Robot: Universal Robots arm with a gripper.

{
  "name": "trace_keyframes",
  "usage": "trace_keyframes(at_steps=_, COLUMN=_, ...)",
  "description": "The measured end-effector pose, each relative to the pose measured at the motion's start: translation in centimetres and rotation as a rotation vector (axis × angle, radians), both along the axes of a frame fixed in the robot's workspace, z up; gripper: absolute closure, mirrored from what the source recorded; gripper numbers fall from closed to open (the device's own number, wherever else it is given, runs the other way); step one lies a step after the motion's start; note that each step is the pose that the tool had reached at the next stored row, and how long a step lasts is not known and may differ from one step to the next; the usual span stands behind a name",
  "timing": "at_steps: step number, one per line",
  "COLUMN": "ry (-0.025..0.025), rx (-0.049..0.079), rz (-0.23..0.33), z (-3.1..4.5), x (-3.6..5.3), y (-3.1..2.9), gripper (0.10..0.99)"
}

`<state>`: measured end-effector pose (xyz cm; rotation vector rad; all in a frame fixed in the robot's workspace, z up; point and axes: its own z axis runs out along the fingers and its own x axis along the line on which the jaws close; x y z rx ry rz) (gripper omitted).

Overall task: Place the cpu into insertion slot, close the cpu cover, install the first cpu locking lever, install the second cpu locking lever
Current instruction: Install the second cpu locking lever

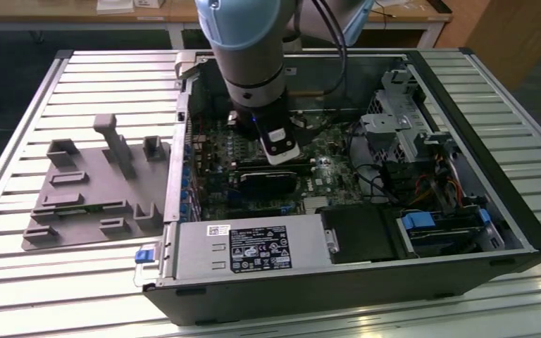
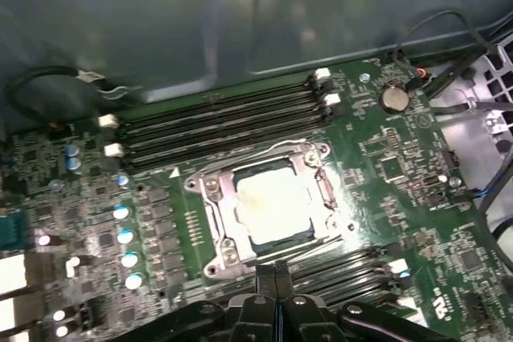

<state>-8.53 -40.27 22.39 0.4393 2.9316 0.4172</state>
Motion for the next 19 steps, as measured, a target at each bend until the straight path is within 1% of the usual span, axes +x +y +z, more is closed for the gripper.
trace_keyframes(at_steps=7, ry=0.0, rx=-0.028, rz=-0.001, z=0.0, x=0.8, y=0.71, gripper=0.984)
trace_keyframes(at_steps=13, ry=0.0, rx=-0.043, rz=-0.001, z=0.0, x=1.35, y=1.35, gripper=0.984)
trace_keyframes(at_steps=16, ry=0.0, rx=-0.055, rz=-0.001, z=0.0, x=1.57, y=1.78, gripper=0.984)
trace_keyframes(at_steps=19, ry=-0.0001, rx=-0.072, rz=-0.001, z=0.0, x=1.66, y=2.3, gripper=0.984)
